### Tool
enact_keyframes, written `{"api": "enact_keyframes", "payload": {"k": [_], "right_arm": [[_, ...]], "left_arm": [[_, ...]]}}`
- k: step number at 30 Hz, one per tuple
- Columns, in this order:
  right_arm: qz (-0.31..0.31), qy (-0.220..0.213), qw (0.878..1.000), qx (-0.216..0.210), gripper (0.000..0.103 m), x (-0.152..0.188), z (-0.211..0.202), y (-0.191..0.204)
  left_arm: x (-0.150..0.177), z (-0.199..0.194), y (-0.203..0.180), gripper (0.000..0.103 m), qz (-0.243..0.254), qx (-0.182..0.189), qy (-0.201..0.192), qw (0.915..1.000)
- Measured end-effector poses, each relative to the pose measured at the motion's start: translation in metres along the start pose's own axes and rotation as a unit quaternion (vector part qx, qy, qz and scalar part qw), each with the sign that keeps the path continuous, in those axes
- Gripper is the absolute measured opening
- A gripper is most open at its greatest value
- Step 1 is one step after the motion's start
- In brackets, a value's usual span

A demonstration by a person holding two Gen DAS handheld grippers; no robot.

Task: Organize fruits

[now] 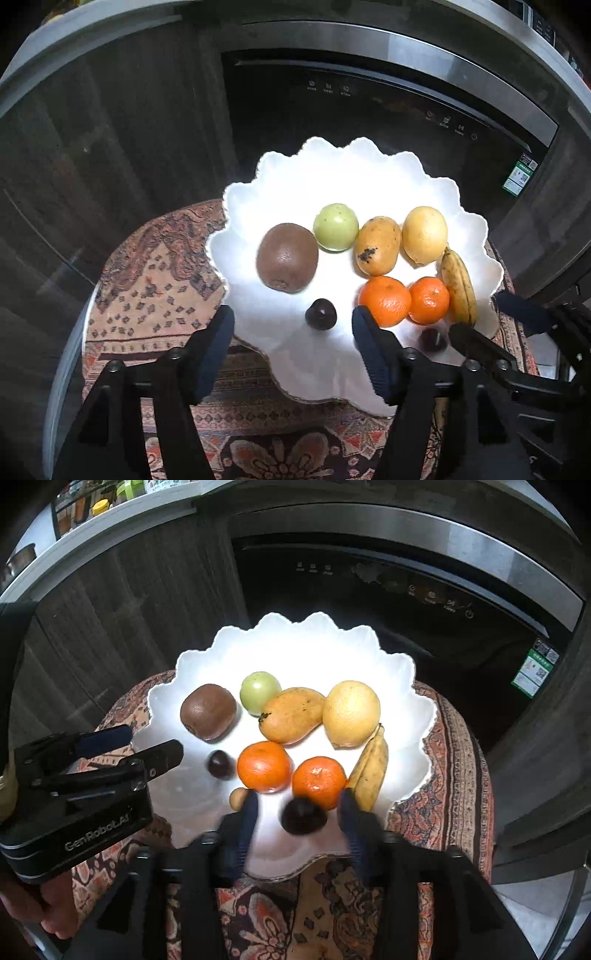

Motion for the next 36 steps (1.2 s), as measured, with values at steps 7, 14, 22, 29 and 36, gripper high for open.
{"api": "enact_keyframes", "payload": {"k": [7,14,22,29,36], "right_arm": [[0.006,-0.022,0.999,0.045,0.078,-0.002,-0.019,-0.005],[0.019,-0.041,0.998,0.043,0.079,0.004,-0.053,0.000],[0.017,-0.073,0.996,0.050,0.084,0.014,-0.102,0.010],[0.010,-0.101,0.994,0.052,0.085,0.023,-0.138,0.017],[0.007,-0.122,0.991,0.050,0.085,0.038,-0.167,0.022]], "left_arm": [[0.003,-0.021,0.008,0.085,-0.007,-0.027,-0.015,0.9995],[0.014,-0.063,0.011,0.093,-0.017,-0.035,-0.031,0.9988],[0.032,-0.118,0.013,0.096,-0.029,-0.047,-0.062,0.9966],[0.048,-0.155,0.016,0.097,-0.036,-0.048,-0.081,0.9949],[0.068,-0.191,0.016,0.099,-0.037,-0.044,-0.101,0.9932]]}}
Point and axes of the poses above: each gripper's, at about its wrist camera, not at the fingertips, and z roughly the way its jaws point, y to its left, x to its underside, the point moved 2 cm from there along z, roughly the way its jaws point, and after that the axes turned 1 degree about y, right-handed, at the moved point
